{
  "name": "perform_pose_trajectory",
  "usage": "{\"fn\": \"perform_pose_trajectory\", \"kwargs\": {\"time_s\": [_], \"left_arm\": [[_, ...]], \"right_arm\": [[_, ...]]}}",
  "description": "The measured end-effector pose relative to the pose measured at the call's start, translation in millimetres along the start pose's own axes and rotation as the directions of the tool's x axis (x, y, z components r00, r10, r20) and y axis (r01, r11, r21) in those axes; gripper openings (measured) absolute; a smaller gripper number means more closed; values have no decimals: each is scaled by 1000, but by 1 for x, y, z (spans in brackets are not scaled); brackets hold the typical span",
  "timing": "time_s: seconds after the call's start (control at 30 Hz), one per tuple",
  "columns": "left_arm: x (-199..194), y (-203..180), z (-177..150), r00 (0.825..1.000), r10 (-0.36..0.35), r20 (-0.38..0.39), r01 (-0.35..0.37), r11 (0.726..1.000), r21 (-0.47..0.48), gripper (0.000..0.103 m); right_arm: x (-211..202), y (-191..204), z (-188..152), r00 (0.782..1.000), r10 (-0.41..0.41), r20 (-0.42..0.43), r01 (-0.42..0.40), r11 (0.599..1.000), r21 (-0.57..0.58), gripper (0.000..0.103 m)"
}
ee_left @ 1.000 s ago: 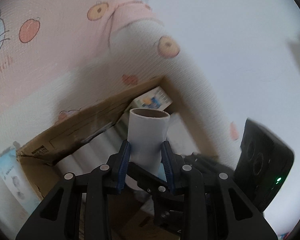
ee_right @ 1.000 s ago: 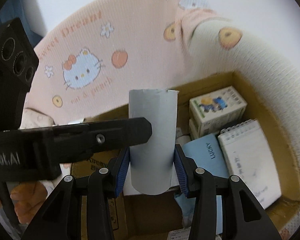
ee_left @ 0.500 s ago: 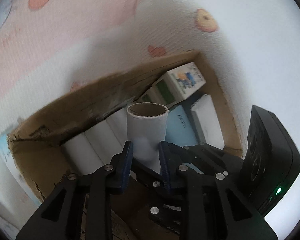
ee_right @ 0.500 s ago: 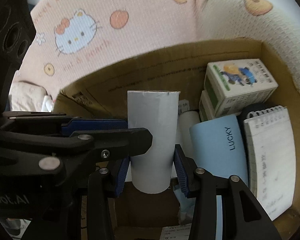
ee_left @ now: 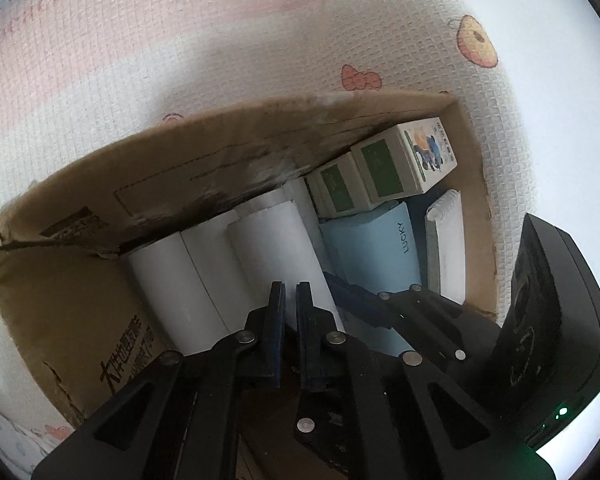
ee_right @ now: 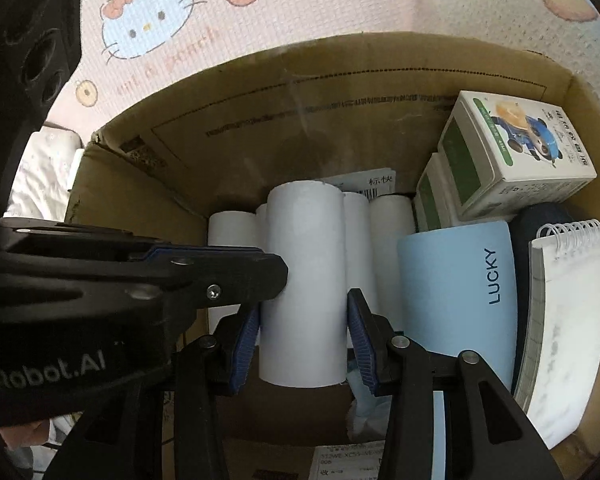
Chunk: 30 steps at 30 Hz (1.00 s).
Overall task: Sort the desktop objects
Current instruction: 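Lower the tube into the box beside the standing white rolls, then open both tools and withdraw them from the box toward the tube pile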
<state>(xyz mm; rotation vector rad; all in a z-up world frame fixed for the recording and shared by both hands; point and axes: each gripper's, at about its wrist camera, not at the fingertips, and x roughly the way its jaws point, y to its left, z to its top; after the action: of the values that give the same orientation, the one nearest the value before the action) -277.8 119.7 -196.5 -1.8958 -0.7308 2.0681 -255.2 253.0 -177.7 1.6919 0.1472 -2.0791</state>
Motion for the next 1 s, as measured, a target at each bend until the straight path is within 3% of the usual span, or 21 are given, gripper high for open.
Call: {"fn": "perform_pose_trajectory", "kwargs": {"time_s": [0.13,0.47,0.7,1.0], "left_arm": [[0,0,2,1000,8,-2,-8,1000,1,4],[5,-2,6,1000,31,6,-31,999,20,4],[-3,1,4,1000,-6,2,6,1000,13,4],[-2,0,8,999,-39,-11,39,999,12,4]], "right_arm": [[4,-11,-1,999,5,-45,-4,999,34,41],[-37,-30,-15,1000,4,7,-4,998,60,41],[-51,-52,-38,995,50,-89,-37,989,145,41],[-44,-58,-43,993,-11,-114,20,996,81,41]]}}
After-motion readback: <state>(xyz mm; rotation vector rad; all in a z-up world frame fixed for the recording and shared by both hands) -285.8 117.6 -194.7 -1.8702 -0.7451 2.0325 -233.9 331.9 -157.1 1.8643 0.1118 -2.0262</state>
